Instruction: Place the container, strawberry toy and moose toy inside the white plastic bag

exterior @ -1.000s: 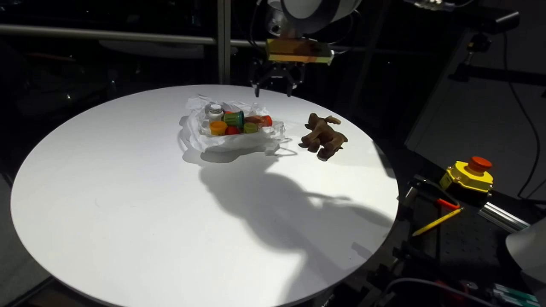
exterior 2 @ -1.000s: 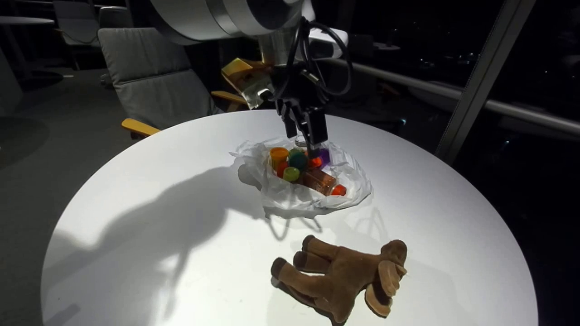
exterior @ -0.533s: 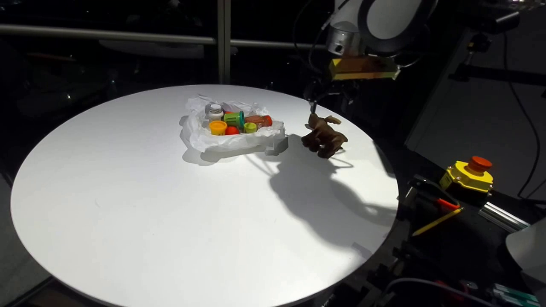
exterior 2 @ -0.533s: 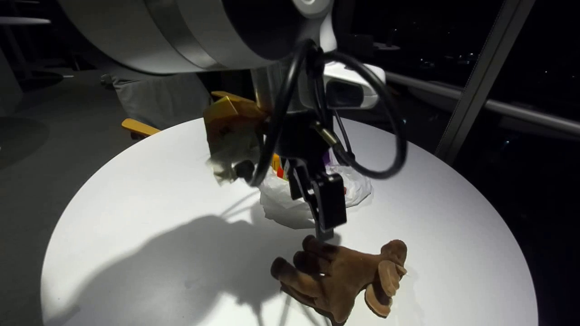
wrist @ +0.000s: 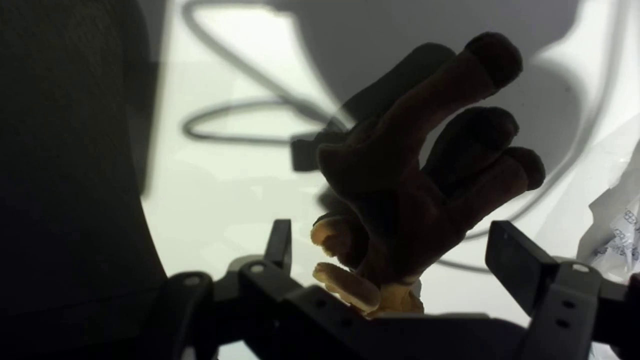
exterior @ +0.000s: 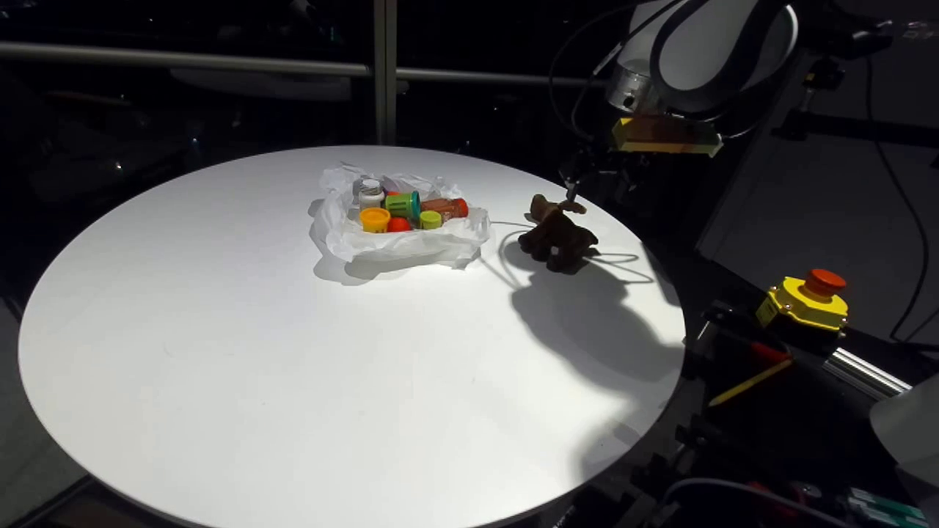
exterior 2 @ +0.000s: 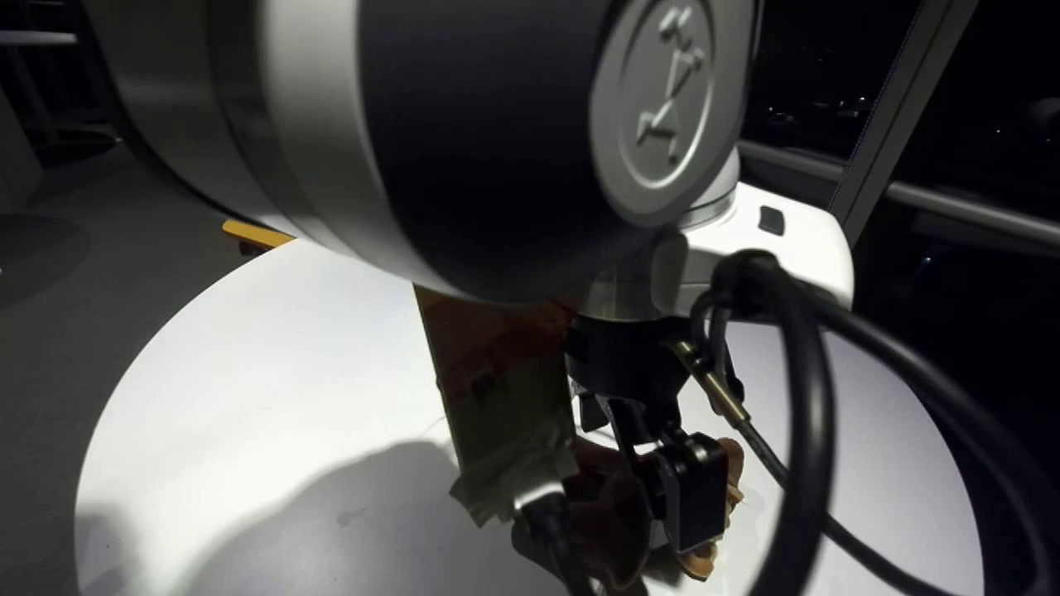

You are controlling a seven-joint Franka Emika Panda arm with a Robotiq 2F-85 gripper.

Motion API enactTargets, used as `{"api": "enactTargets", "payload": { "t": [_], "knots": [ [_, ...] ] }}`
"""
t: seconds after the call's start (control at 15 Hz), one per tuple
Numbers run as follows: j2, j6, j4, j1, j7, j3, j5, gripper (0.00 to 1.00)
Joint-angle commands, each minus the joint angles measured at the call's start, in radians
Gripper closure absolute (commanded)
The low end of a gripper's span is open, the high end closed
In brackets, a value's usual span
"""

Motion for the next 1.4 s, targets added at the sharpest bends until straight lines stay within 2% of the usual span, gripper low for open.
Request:
{"api": "enactTargets", "payload": {
  "t": [0.0,0.33,0.67,0.73,0.8,0.87,1.13,1.33],
  "knots": [
    [0.057,0.048,0.037,-0.048,-0.116,0.061,0.129,0.00],
    [0.163,0.031,0.136,-0.080,-0.200,0.124,0.263,0.00],
    [0.271,0.009,0.251,-0.105,-0.230,0.132,0.317,0.00],
    [0.286,0.004,0.267,-0.112,-0.239,0.136,0.325,0.25],
    [0.300,-0.002,0.283,-0.121,-0.247,0.140,0.331,0.27],
    [0.311,-0.005,0.296,-0.126,-0.252,0.143,0.334,0.34],
    [0.307,-0.018,0.307,-0.151,-0.274,0.169,0.354,0.67],
    [0.242,-0.021,0.275,-0.116,-0.251,0.140,0.351,0.88]
  ]
}}
